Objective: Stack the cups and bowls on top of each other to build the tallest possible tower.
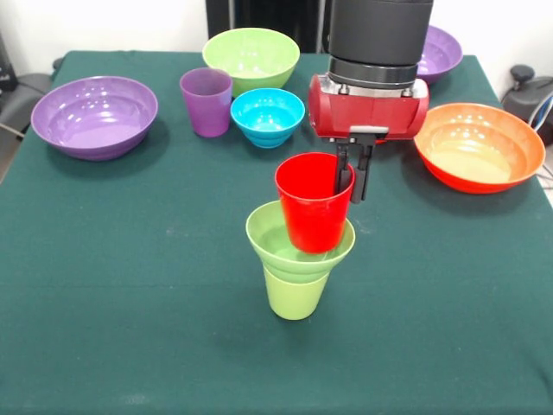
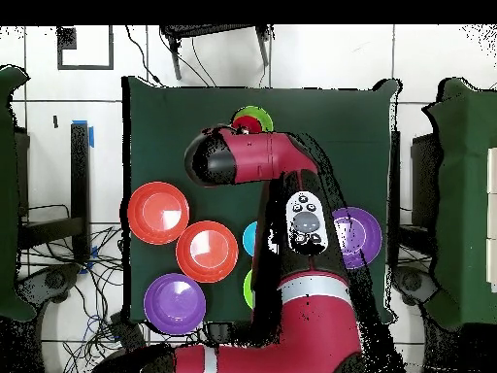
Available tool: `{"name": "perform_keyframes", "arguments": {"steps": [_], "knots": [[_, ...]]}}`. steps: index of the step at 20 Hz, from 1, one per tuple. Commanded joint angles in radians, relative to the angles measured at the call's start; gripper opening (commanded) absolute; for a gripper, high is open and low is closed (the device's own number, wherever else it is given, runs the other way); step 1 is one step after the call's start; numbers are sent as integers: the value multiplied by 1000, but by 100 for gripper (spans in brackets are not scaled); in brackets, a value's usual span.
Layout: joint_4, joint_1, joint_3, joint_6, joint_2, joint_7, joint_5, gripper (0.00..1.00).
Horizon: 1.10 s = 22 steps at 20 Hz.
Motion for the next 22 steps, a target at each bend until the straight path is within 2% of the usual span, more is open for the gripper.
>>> {"name": "perform_keyframes", "arguments": {"steps": [1, 16, 22], "knots": [[-37, 2, 37, 60, 32, -7, -42, 0], [-248, -60, 108, 211, 116, -158, -40, 0], [-235, -79, 117, 207, 113, -156, -49, 0]]}}
